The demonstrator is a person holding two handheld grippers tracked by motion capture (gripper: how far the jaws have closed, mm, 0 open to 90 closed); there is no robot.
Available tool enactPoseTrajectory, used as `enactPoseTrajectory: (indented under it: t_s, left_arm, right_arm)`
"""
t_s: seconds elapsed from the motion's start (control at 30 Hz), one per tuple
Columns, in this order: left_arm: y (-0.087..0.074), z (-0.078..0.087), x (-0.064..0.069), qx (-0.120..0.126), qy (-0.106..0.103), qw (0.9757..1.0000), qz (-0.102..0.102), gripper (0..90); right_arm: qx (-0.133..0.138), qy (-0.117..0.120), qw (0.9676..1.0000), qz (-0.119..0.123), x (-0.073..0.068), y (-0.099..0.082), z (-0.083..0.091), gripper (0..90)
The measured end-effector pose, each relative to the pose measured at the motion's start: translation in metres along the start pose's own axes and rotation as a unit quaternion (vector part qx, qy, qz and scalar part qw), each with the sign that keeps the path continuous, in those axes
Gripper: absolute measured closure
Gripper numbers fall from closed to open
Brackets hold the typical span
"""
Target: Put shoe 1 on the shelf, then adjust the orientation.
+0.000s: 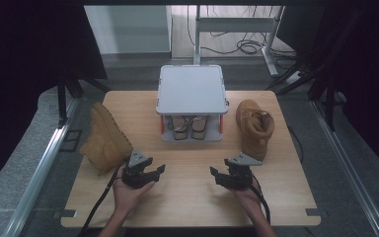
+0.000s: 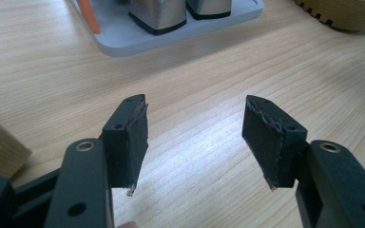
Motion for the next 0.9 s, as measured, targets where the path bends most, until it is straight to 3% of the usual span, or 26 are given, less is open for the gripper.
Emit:
enactPoseTrajectory:
  t_s: [0.2, 0.43, 0.57, 0.7, 0.73, 0.8, 0.83, 0.9]
  left_arm:
    - [0.003, 0.005, -0.004, 0.001, -0.004, 1.0000, 0.004, 40.9]
    - [0.014, 0.024, -0.016, 0.022, -0.005, 0.9996, 0.014, 43.0]
    - [0.017, 0.032, -0.025, 0.027, -0.001, 0.9995, 0.015, 55.6]
    - [0.020, 0.040, -0.034, 0.031, -0.005, 0.9993, 0.021, 66.9]
    - [0.020, 0.041, -0.037, 0.028, 0.001, 0.9994, 0.021, 69.2]
    - [0.020, 0.042, -0.044, 0.021, 0.040, 0.9989, 0.009, 74.6]
    - [0.021, 0.043, -0.046, 0.022, 0.043, 0.9988, 0.009, 76.4]
    - [0.023, 0.047, -0.048, 0.029, 0.021, 0.9991, 0.024, 80.5]
  right_arm:
    - [-0.005, -0.001, 1.0000, -0.001, 0.000, -0.004, -0.001, 32.1]
    - [-0.011, -0.018, 0.9998, -0.002, 0.005, -0.005, 0.003, 31.6]
    - [-0.009, -0.015, 0.9998, -0.005, 0.005, -0.005, 0.003, 31.6]
    - [-0.015, -0.015, 0.9997, 0.010, 0.001, -0.006, 0.004, 31.5]
    - [-0.017, -0.016, 0.9997, 0.012, 0.001, -0.006, 0.005, 31.5]
    - [-0.017, -0.016, 0.9997, 0.011, 0.001, -0.006, 0.005, 31.5]
    - [-0.016, -0.015, 0.9997, 0.011, 0.001, -0.006, 0.005, 31.5]
    - [-0.018, -0.014, 0.9997, 0.013, 0.000, -0.006, 0.006, 31.5]
Point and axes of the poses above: each handheld gripper's, and its own axes: z roughly backward along the jaws, y roughly out of its top, x roughly to its right, the point moved 8 cm from there along -z, roughly forward along the jaws, and after that the axes turned 12 degrees about y, right-handed, at the moved point
